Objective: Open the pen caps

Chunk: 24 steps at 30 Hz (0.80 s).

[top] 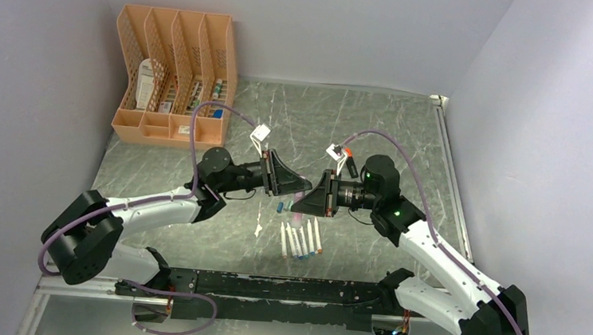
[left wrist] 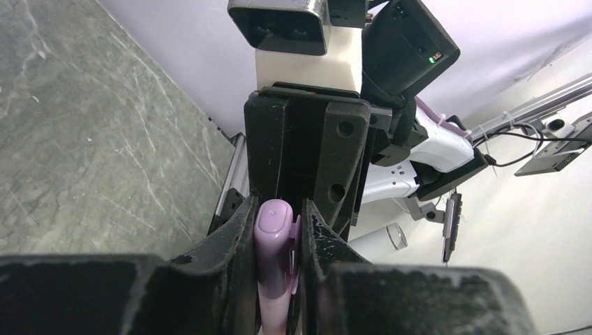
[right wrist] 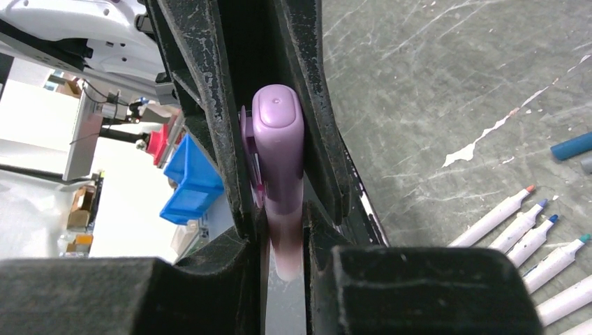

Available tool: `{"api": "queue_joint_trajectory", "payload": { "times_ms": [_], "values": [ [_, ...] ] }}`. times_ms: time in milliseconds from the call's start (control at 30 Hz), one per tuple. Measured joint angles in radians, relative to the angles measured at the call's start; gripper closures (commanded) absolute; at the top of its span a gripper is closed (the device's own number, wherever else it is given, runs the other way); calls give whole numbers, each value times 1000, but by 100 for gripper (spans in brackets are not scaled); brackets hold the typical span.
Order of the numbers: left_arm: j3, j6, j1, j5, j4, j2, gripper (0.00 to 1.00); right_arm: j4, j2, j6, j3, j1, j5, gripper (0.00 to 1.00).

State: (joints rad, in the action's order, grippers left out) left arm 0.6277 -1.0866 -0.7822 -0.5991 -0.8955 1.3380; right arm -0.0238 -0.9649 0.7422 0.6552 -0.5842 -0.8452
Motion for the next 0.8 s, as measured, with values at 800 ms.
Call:
{"api": "queue_joint_trajectory", "payload": {
  "times_ms": [800],
  "values": [
    [268, 106, 301, -47, 185, 148, 93, 61, 199, 78, -183, -158, 151, 100]
  ]
}}
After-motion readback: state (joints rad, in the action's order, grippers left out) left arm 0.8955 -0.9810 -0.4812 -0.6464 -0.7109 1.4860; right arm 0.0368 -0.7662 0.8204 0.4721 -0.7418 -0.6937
